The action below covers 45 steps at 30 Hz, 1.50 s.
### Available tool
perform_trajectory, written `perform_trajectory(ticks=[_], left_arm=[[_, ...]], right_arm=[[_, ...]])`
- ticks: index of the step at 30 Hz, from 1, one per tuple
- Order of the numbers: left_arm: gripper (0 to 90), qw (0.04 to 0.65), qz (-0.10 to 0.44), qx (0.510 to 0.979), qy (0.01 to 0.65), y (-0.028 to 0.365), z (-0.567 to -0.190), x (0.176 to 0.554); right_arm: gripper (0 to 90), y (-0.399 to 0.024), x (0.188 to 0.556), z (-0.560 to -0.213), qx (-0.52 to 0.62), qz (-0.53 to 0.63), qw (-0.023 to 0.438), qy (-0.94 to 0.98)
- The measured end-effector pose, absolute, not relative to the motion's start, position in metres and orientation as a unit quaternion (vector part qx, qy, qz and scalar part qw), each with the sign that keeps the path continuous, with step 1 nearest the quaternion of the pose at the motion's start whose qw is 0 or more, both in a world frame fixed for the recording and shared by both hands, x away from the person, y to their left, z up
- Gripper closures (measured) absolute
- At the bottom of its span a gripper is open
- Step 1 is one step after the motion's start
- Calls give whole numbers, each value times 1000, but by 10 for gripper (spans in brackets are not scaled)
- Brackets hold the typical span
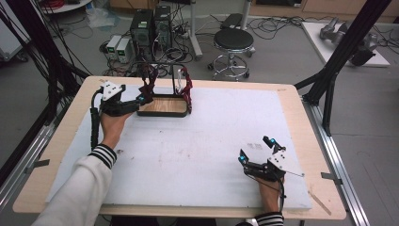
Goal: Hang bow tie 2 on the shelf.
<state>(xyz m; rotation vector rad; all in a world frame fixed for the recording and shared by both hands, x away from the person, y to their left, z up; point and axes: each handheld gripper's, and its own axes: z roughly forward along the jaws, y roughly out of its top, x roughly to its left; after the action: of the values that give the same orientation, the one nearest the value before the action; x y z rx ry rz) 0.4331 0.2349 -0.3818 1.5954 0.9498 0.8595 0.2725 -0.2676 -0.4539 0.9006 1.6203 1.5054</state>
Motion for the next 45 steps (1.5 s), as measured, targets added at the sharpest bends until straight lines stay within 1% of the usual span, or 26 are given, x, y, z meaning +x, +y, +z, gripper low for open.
perform_trajectory(ticks=[4,8,12,17,25,35,40,45], left_arm=[[171,534,354,664,385,239,-381,429],[160,563,338,665,355,245,-381,419],[152,599,326,653,329,256,-384,399],[152,613,317,653,310,269,-393,375],[152,632,303,645,305,285,-418,335],[152,644,295,639,301,297,-445,303],[152,651,298,628,305,301,-454,293],[152,654,301,625,302,301,-455,291]], right_arm=[[18,-268,273,-454,350,585,369,631],[18,-267,272,-454,348,586,371,631],[18,-267,272,-454,348,586,370,631],[18,-267,271,-454,347,583,374,633],[18,-266,270,-454,344,581,377,634],[18,-267,269,-454,343,583,381,631],[18,-265,268,-454,340,582,383,632],[18,-265,268,-455,340,581,384,632]])
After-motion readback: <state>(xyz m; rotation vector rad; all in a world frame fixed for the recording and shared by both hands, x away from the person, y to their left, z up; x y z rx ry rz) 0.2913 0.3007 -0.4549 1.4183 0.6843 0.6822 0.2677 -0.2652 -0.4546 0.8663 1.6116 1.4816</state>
